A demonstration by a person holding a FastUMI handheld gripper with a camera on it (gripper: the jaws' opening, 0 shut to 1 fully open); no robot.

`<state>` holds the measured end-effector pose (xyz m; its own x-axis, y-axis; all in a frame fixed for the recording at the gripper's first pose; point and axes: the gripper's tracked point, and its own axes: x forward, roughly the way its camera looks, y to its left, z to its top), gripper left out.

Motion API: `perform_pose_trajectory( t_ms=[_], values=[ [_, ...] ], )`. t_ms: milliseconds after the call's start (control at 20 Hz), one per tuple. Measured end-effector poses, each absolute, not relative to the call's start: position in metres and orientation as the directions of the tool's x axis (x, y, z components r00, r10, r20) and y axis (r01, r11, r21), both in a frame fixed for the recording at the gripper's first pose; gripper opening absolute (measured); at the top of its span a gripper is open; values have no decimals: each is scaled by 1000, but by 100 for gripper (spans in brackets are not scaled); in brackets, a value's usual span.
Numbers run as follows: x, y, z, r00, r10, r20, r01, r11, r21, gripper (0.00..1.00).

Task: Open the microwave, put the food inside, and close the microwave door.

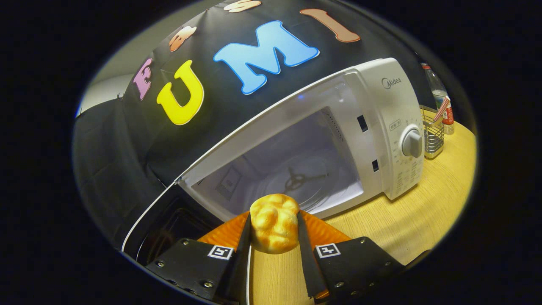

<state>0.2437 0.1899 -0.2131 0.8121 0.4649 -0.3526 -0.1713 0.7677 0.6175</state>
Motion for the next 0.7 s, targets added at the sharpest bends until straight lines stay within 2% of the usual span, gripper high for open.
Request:
perform_pose_trajectory(
  t_ms=[350, 700],
  values=[
    [290, 204, -238, 848, 396, -353, -135, 804, 579, 56],
    [323, 205, -263, 865, 322, -386, -48, 817, 574, 58]
  ],
)
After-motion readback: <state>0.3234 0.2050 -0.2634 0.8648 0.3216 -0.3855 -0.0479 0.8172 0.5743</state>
